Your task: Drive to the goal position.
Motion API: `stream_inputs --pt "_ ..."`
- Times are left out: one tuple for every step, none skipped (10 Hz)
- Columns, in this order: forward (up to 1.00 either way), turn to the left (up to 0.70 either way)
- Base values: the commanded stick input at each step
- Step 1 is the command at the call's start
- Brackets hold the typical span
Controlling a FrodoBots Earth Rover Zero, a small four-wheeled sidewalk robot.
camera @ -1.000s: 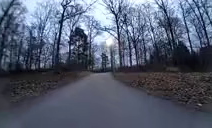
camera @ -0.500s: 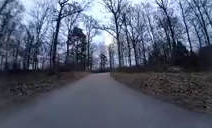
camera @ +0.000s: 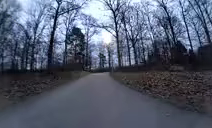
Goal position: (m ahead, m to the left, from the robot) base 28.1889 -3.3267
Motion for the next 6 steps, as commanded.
stream_inputs --pt "1.00 0.00" --pt "1.00 0.00" --pt "1.00 0.00" --pt "1.00 0.00" --pt "1.00 0.00" --pt "1.00 0.00"
